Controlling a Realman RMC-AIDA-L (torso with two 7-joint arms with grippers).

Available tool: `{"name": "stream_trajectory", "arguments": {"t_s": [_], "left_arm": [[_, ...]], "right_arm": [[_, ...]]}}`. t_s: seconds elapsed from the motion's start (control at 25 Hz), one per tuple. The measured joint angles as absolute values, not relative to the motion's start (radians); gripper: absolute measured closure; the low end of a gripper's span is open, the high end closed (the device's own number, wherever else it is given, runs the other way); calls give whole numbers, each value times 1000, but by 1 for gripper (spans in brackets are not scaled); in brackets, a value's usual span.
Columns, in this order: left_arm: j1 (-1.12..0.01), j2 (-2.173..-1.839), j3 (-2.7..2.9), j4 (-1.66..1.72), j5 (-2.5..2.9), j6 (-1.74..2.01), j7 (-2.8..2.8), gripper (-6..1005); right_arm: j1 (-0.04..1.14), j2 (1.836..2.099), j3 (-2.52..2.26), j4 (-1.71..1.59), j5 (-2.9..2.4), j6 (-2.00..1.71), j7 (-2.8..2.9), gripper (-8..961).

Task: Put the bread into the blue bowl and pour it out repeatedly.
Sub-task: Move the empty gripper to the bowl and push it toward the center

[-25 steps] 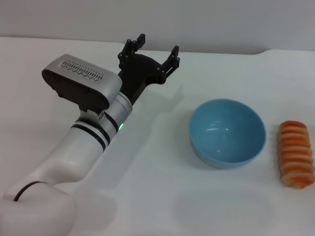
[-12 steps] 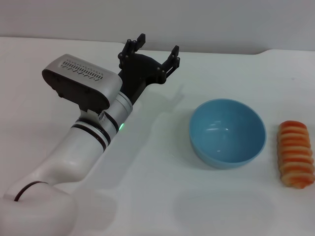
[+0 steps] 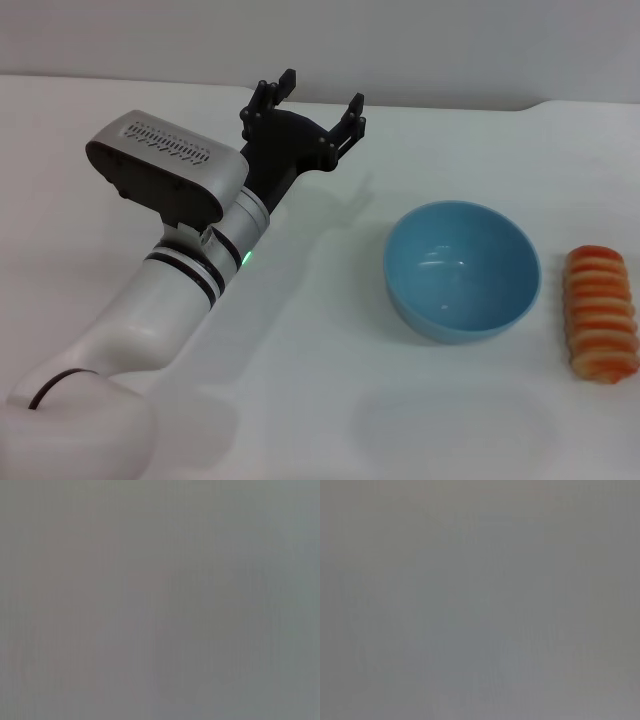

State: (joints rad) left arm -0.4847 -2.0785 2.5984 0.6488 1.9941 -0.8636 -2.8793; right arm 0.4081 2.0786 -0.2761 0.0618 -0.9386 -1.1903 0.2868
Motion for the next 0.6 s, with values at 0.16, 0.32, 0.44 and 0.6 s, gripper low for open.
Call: {"name": "stream_trajectory", "arguments": {"t_s": [0.16, 0.32, 0.44, 0.6], "left_arm": [[-485, -2079, 2598, 649, 1994, -864, -2879, 169], [-485, -2079, 2598, 649, 1994, -864, -2879, 169], [-485, -2078, 2598, 649, 1994, -864, -2879, 169], [-486, -2078, 2598, 649, 1994, -864, -2879, 170]], "right_arm": [[408, 2079, -276, 62, -938, -1191, 287, 315], [408, 2079, -276, 63, -938, -1191, 287, 314], [408, 2079, -276, 66, -938, -1191, 287, 314], [408, 2079, -276, 67, -937, -1191, 287, 314]]}}
